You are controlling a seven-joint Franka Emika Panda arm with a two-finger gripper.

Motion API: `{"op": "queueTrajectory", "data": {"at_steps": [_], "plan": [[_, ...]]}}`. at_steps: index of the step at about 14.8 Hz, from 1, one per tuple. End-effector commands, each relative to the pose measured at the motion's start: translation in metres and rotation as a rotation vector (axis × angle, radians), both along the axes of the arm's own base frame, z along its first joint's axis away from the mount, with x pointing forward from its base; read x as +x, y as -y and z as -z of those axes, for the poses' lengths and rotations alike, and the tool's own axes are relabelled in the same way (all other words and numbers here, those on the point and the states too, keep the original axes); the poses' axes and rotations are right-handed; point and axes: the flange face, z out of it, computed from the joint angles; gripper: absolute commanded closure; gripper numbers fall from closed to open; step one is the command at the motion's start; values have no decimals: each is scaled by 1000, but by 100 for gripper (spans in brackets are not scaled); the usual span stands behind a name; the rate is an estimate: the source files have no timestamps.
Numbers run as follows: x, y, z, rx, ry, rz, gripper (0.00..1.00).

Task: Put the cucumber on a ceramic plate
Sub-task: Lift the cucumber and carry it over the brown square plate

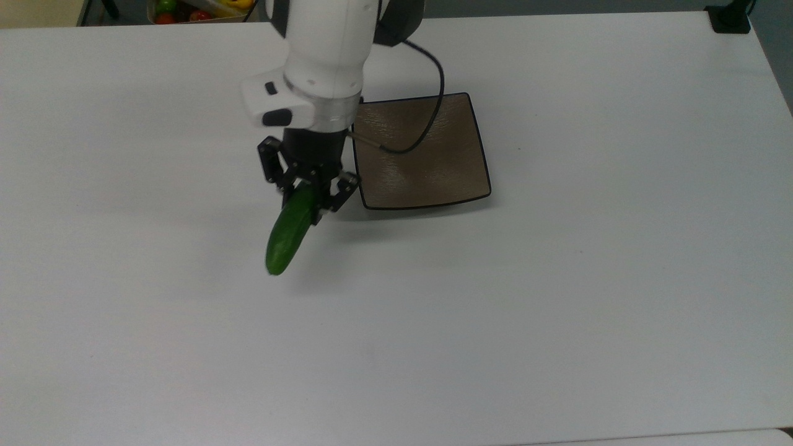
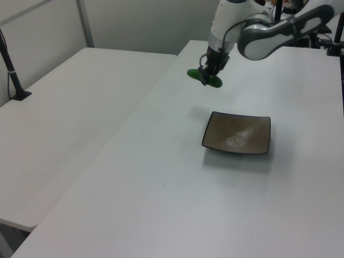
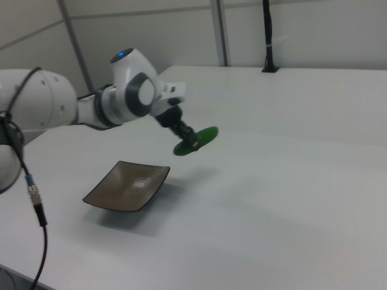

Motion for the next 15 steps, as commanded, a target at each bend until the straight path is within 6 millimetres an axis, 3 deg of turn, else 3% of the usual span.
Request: {"op": "queueTrajectory", "data": {"at_steps": [1, 5, 9, 10, 12, 13, 15], "plan": [[-58, -31, -2, -6, -55, -77, 66], [-85, -73, 11, -26, -131, -138, 66], [-95, -86, 22, -38, -171, -159, 63], [-98, -88, 25, -44, -187, -163, 54], [-100, -87, 27, -51, -205, -157, 51], [-100, -88, 28, -53, -212, -155, 30], [-101, -89, 28, -54, -216, -157, 13]]}}
